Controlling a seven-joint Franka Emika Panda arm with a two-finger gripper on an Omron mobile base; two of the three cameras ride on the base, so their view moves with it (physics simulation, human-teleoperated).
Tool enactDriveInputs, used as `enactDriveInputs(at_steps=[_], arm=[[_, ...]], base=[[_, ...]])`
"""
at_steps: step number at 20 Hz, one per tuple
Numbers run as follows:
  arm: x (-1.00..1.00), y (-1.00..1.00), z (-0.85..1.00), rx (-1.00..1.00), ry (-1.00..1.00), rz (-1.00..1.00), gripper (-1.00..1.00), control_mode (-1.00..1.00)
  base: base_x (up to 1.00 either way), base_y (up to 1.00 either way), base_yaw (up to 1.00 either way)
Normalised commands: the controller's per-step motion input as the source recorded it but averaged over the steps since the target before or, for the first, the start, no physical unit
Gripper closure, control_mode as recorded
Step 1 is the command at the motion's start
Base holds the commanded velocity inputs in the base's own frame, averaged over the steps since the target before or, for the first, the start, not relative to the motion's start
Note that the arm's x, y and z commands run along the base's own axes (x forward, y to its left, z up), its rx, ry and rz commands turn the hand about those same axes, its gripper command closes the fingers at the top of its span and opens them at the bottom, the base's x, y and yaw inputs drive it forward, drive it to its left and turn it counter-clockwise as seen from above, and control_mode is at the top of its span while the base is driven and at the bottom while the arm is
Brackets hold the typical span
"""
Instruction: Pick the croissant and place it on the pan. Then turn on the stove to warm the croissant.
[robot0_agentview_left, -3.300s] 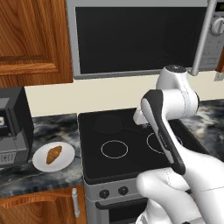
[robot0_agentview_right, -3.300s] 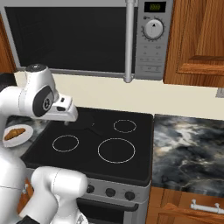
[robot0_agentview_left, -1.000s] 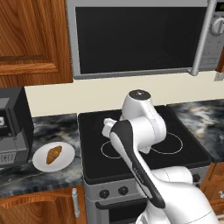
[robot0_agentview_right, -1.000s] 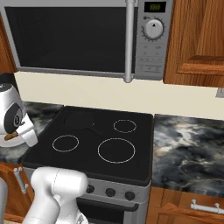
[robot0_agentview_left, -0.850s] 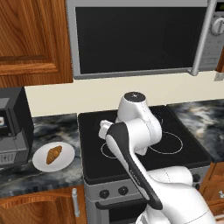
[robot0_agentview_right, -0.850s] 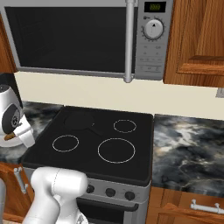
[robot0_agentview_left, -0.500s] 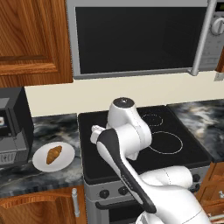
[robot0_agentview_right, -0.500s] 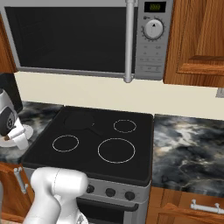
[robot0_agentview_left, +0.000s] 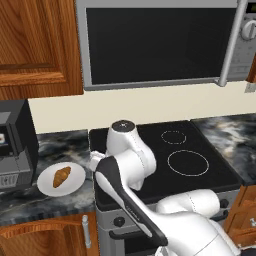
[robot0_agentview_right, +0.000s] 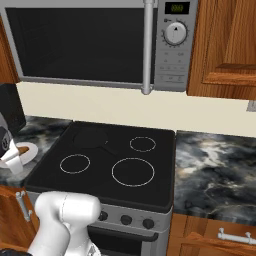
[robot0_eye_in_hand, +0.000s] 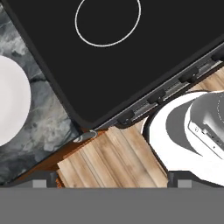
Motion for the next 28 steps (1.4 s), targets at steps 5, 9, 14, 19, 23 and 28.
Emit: enactDriveInputs(at_steps=[5,9,14,19,23,28], arm=[[0.08,0.39,-0.16,0.00,0.02,0.00,-1.00,-1.00],[0.12,0.37,-0.11,0.00,0.02,0.00,-1.00,-1.00],[0.18,0.36,-0.10,0.00,0.01,0.00,-1.00,-1.00],[0.24,0.26,-0.09,0.00,0.00,0.00,-1.00,-1.00],[0.27,0.16,-0.04,0.00,0.00,-0.01,-1.00,-1.00],[0.29,0.13,-0.07,0.00,0.00,-0.01,-1.00,-1.00]], base=[[0.00,0.00,0.00],[0.00,0.00,0.00],[0.00,0.00,0.00],[0.00,0.00,0.00],[0.00,0.00,0.00],[0.00,0.00,0.00]])
